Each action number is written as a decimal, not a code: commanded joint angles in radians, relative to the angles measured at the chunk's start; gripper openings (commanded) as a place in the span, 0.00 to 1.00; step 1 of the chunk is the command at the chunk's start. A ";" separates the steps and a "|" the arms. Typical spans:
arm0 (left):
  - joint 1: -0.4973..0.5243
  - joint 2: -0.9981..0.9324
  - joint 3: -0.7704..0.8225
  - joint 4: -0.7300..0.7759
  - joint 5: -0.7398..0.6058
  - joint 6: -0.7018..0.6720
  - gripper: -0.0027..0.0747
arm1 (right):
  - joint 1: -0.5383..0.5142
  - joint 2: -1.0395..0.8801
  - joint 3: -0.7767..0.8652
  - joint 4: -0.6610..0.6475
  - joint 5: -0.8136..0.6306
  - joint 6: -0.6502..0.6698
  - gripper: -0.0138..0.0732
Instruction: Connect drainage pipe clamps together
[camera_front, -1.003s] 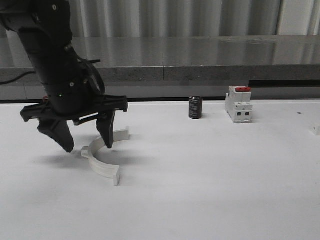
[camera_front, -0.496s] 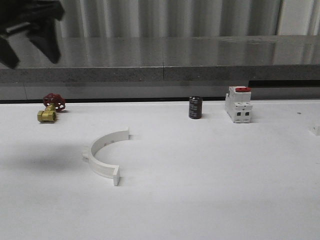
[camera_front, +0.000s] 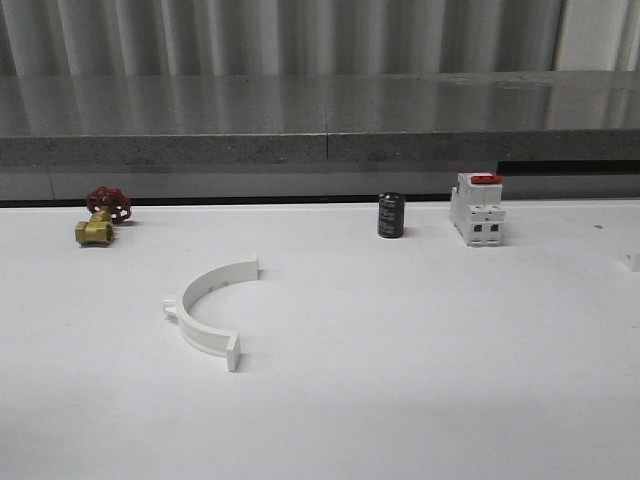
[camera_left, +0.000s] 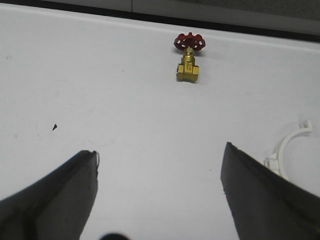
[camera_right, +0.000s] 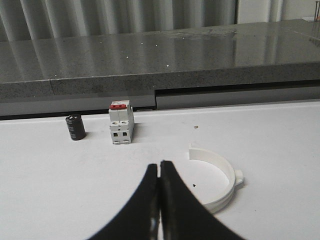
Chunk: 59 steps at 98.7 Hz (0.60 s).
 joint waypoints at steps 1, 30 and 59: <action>0.002 -0.114 0.050 -0.014 -0.086 0.003 0.70 | -0.004 -0.019 -0.019 -0.001 -0.075 -0.007 0.08; 0.002 -0.420 0.256 -0.014 -0.086 0.003 0.70 | -0.004 -0.019 -0.019 -0.001 -0.075 -0.007 0.08; 0.002 -0.598 0.336 -0.014 -0.080 0.003 0.42 | -0.004 -0.019 -0.020 -0.001 -0.097 -0.007 0.08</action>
